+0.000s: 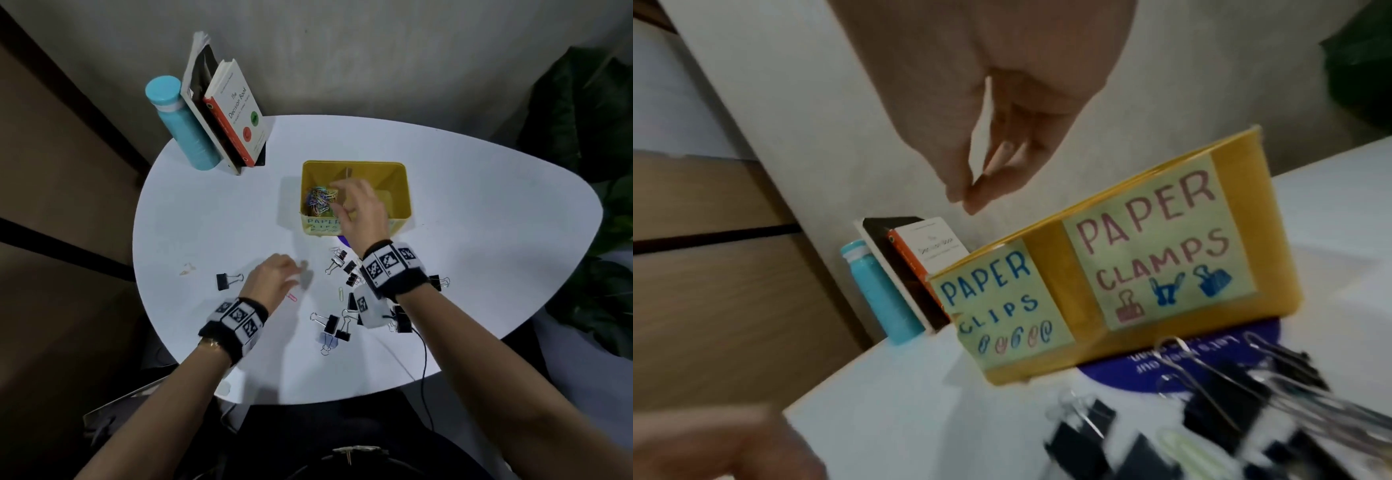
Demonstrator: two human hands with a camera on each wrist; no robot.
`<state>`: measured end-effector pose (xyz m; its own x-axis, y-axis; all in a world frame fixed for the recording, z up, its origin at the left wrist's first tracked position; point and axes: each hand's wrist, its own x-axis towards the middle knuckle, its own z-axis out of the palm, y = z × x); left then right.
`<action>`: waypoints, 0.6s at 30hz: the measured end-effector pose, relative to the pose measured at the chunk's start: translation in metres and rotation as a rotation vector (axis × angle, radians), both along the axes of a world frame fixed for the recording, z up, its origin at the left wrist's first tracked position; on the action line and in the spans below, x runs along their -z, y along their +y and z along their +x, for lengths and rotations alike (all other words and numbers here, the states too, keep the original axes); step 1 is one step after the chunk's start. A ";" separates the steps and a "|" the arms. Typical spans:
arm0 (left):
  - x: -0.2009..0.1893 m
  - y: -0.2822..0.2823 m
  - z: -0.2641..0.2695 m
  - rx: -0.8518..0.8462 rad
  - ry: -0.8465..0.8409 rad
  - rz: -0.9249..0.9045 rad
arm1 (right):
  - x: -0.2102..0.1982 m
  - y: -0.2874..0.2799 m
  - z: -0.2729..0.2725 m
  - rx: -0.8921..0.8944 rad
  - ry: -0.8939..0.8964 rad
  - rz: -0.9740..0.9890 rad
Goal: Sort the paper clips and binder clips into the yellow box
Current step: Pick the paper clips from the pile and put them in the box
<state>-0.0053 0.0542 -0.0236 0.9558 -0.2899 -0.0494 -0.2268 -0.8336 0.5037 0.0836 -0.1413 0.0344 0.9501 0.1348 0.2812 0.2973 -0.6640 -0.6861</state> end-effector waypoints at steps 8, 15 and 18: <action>0.038 0.015 -0.033 -0.106 0.179 -0.064 | 0.058 -0.025 -0.080 -0.197 0.429 -0.604; 0.038 0.005 -0.020 -0.306 0.217 -0.233 | 0.093 -0.031 -0.102 -0.028 0.339 -0.376; 0.035 0.003 -0.020 -0.246 0.156 -0.096 | 0.097 -0.029 -0.106 -0.017 0.229 -0.362</action>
<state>-0.0248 0.0571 -0.0586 0.9809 -0.0608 -0.1845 0.0624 -0.8010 0.5954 -0.0228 -0.1699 -0.0624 0.9793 0.2026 -0.0052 0.1776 -0.8702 -0.4597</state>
